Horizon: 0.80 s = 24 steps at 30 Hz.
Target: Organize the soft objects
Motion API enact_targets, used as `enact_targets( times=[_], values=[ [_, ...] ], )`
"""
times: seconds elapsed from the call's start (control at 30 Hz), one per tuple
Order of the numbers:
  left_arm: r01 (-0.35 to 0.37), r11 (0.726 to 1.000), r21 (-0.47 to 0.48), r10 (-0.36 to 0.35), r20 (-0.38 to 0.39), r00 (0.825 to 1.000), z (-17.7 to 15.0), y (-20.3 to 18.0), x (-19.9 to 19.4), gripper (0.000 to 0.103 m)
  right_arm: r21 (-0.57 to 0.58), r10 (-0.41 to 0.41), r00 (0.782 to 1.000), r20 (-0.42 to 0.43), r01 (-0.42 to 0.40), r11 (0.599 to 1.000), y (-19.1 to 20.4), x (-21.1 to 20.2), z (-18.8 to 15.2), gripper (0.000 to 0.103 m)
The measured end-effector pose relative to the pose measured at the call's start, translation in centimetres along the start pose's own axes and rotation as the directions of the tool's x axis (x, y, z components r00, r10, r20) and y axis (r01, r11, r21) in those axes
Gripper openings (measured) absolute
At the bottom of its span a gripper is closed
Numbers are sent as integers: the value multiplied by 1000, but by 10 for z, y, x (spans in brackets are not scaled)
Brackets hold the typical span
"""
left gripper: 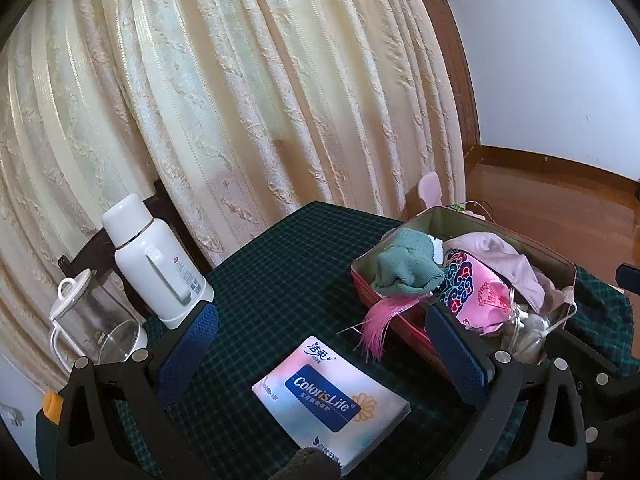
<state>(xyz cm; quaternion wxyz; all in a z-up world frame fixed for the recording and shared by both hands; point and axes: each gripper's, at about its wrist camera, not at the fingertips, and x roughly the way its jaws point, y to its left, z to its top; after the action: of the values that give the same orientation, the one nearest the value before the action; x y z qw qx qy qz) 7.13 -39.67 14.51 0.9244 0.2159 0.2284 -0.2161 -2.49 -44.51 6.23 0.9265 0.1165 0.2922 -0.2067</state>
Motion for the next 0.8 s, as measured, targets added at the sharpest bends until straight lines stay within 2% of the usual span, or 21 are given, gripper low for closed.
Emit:
enact_targets(
  times=[0.8],
  values=[
    [26, 999, 23, -25, -44, 999, -8, -13, 12, 103, -2, -38, 999, -26, 38, 999, -2, 5, -8, 103]
  ],
)
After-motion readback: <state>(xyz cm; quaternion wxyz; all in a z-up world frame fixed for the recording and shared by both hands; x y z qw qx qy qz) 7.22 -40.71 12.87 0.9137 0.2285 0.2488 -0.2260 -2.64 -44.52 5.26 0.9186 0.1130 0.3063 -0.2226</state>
